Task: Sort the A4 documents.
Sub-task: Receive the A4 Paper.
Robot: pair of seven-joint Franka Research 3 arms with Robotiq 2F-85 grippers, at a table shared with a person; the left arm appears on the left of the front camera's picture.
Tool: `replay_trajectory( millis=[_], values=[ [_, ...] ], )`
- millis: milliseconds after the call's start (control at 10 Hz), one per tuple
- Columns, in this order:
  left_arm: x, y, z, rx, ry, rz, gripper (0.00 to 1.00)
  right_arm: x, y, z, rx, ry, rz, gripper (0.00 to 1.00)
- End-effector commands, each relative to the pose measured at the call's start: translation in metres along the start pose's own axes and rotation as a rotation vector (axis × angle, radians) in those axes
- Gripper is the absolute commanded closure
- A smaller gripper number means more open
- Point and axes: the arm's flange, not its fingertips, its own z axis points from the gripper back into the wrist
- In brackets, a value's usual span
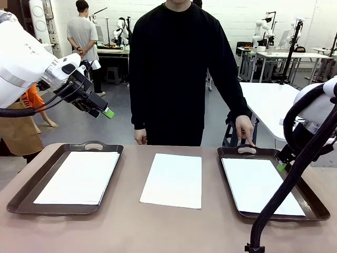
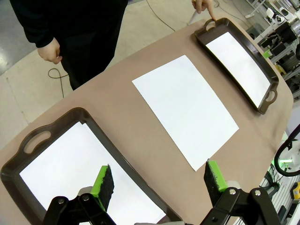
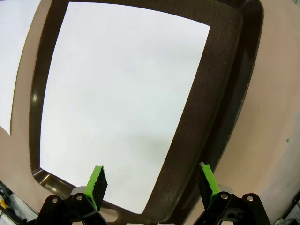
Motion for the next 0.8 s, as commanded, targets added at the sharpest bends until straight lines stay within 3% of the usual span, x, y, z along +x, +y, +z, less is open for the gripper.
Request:
replay_trajectory(
  millis=[0, 700],
  values=[
    [0.0002, 0.0004, 0.0007, 0.007, -0.007, 0.000, 0.00, -0.0006, -0.0011, 0.0018, -0.002, -0.002, -0.002, 0.00],
    [0.0002, 0.0004, 0.0007, 0.007, -0.007, 0.000, 0.00, -0.0006, -0.0011, 0.0018, -0.002, -0.002, -0.002, 0.00]
  ],
)
